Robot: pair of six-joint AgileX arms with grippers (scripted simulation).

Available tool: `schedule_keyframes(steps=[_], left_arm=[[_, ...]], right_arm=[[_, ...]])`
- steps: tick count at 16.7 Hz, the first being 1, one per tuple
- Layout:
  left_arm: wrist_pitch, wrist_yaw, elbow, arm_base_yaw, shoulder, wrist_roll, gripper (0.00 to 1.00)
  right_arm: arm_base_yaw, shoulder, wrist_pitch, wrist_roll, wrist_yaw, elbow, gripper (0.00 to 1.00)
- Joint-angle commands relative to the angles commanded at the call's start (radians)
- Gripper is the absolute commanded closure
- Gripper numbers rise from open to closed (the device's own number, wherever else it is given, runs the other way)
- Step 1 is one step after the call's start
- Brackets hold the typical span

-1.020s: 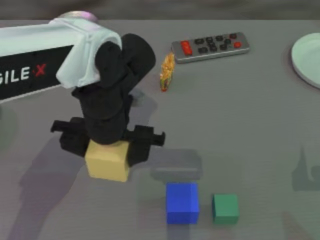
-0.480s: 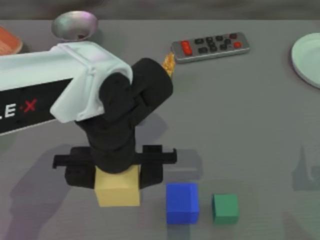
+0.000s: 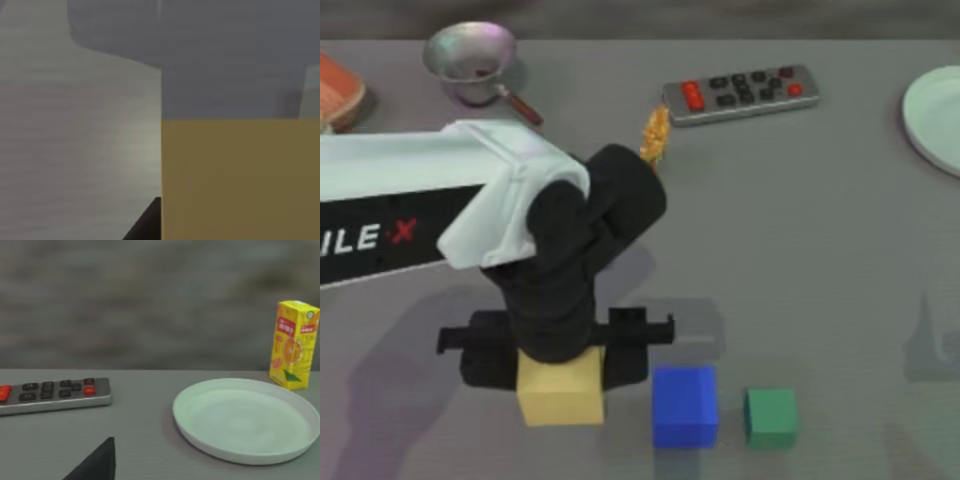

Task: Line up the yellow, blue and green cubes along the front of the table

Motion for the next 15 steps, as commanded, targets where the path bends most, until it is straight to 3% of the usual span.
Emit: schedule_keyframes(steps=[4, 9, 15], left_arm=[[0.148, -0.002, -0.091, -0.001, 0.052, -0.001, 1.0], [0.169, -0.002, -0.106, -0.001, 0.061, -0.001, 1.0], [0.169, -0.002, -0.106, -0.001, 0.061, -0.001, 0.55]], right_arm=[[0.0, 0.0, 0.0, 0.0, 0.0, 0.0, 0.0], [0.0, 0.0, 0.0, 0.0, 0.0, 0.0, 0.0], [0.0, 0.0, 0.0, 0.0, 0.0, 0.0, 0.0]])
